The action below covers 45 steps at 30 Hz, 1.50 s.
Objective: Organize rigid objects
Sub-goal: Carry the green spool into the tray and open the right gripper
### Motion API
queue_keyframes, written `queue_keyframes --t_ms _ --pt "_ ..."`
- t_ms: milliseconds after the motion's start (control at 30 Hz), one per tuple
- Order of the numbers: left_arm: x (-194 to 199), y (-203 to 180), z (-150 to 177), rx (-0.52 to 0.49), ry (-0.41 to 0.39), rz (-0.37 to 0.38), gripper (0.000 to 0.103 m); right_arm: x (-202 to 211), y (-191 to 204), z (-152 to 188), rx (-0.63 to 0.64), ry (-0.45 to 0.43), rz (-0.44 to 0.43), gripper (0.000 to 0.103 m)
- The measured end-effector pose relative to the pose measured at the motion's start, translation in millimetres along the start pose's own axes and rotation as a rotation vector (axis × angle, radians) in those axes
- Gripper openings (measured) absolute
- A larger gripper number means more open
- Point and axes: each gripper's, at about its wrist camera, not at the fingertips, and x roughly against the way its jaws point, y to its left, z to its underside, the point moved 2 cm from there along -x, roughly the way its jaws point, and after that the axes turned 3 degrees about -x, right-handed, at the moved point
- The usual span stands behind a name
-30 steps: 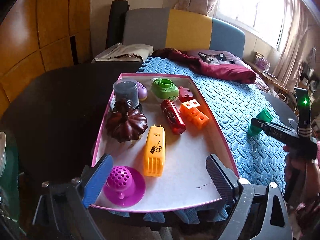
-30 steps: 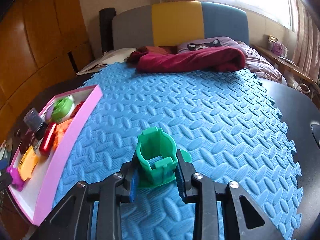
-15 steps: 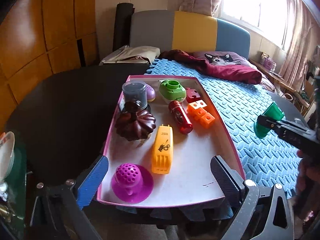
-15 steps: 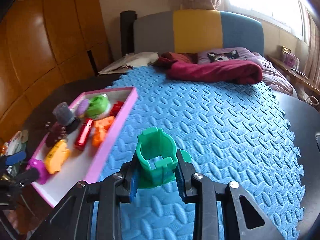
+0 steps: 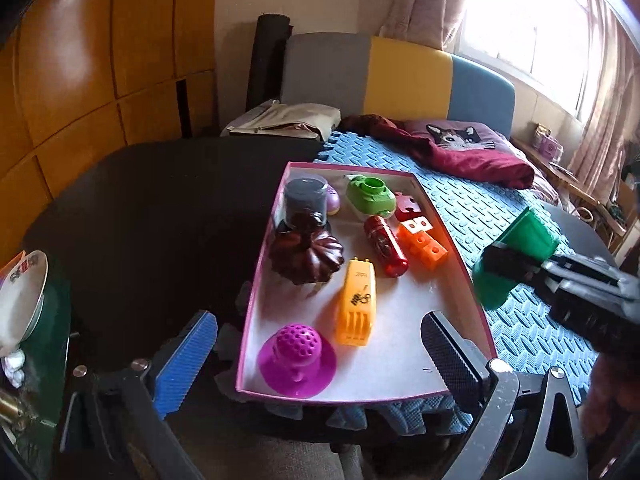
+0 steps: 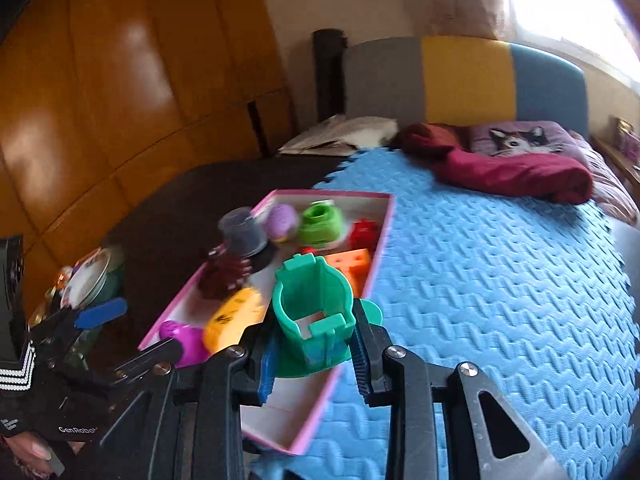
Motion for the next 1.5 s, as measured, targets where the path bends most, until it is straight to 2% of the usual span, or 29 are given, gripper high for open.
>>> queue_keyframes --t_ms 133,267,500,633,867,1033,1367,1500 --pt "1.7 9.2 1.6 0.023 -0.001 -0.015 0.103 -21.8 19.5 7.4 0.046 0.063 -0.017 0.031" --pt "3.5 17.8 4.4 0.028 -0.001 -0.031 0.103 -39.3 31.2 14.7 0.098 0.108 0.005 0.030" --pt "3.7 28.9 7.5 0.043 0.009 -0.068 0.103 -59.5 24.9 16.0 0.116 0.153 0.057 0.031" --pt "3.1 29.6 8.2 0.023 0.016 -0.117 0.103 -66.8 17.3 17.8 0.111 0.186 0.087 0.032" --pt "-0.5 24.8 8.7 -0.012 0.038 -0.163 0.103 -58.5 18.3 23.4 0.084 0.182 0.073 0.039" --pt "0.3 23.8 9.2 -0.009 0.040 -0.177 0.103 -45.9 23.9 25.4 0.072 0.165 0.072 0.039" --pt "3.2 36.1 9.2 0.042 0.064 -0.204 0.103 -23.5 37.2 16.6 0.044 0.112 0.111 0.042" --pt "4.4 42.6 7.5 0.067 0.082 -0.218 0.103 -19.2 40.2 12.4 0.031 0.097 0.136 0.049"
